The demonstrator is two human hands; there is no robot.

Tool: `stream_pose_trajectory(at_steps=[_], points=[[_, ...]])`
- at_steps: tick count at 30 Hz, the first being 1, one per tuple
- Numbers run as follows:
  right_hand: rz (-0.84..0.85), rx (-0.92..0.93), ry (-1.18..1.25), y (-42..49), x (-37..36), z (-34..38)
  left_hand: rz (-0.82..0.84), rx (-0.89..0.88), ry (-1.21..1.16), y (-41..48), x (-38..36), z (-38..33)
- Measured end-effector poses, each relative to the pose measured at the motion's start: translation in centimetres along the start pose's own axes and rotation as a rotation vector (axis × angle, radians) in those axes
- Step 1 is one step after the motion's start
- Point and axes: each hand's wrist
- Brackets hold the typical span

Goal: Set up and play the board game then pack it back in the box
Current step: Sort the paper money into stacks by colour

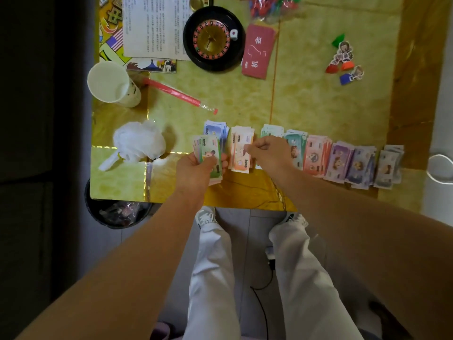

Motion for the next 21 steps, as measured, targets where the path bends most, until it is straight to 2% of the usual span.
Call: stream_pose_trajectory(at_steps=[5,7,11,13,16,21], points=[[-0.085,0.032,0.019,0.2,-0.6,0.0,-0.041,0.001,0.085,0.4,-0.6,0.6],[-0.066,0.058,0.068,-0.2,-0.4,0.1,-0.04,-0.007,0.096,0.3,-1.2,0.7],[0.197,0.088,0.18,-1.3,1.1,-0.1,-0.026,-0.022,0.109,-0.1,-3.0,0.5],[0.259,0.11,0.177,-1.6,1.9,-0.5,-0.01,-0.023,0.124,-0.3,-4.0,0.4],[0.201,0.096,0.152,-1.6,3.3,-0.9,0.017,0.015,0.13,-0.5,-5.2,0.3],[0.035,0.036,0.07,-0.6,5.8,-2.1,-0.068,0.005,0.181,-0.2,-6.2,0.5]])
Point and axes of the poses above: each hand's wrist, its own y-axis towards the middle knuckle, its own x-axis out of the back of the hand, z = x × y, and after that the axes turned 3 degrees about -x, right-handed
